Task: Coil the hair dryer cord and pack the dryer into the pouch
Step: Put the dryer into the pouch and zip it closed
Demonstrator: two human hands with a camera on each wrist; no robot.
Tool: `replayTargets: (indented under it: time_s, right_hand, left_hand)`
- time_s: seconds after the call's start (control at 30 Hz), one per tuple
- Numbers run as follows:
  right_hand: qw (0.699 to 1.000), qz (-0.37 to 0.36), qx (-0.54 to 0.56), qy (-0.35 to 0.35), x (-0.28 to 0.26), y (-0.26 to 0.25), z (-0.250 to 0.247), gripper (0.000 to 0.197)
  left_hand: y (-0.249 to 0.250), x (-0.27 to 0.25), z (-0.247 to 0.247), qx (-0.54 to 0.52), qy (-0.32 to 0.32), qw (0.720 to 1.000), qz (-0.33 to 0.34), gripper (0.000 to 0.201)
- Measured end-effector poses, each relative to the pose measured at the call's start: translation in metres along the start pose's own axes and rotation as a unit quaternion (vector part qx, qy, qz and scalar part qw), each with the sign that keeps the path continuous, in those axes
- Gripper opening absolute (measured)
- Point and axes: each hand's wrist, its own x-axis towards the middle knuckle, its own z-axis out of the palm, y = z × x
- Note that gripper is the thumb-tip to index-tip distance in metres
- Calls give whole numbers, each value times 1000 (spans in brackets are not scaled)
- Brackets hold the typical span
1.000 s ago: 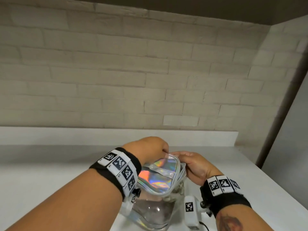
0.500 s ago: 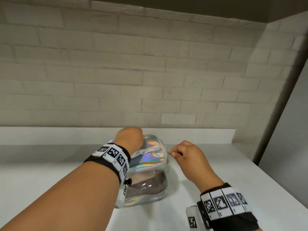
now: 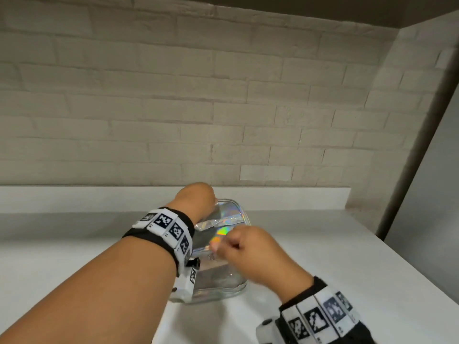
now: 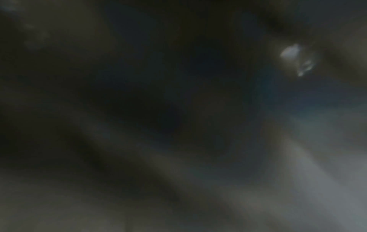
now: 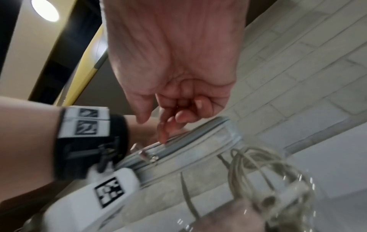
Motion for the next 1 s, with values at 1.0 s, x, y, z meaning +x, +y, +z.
replayTargets:
  time_s: [1.0]
  right_hand:
    - [976, 94, -194, -40, 110, 55, -8, 41]
  left_hand:
    - [-50, -53, 36, -468, -8, 884, 16, 17]
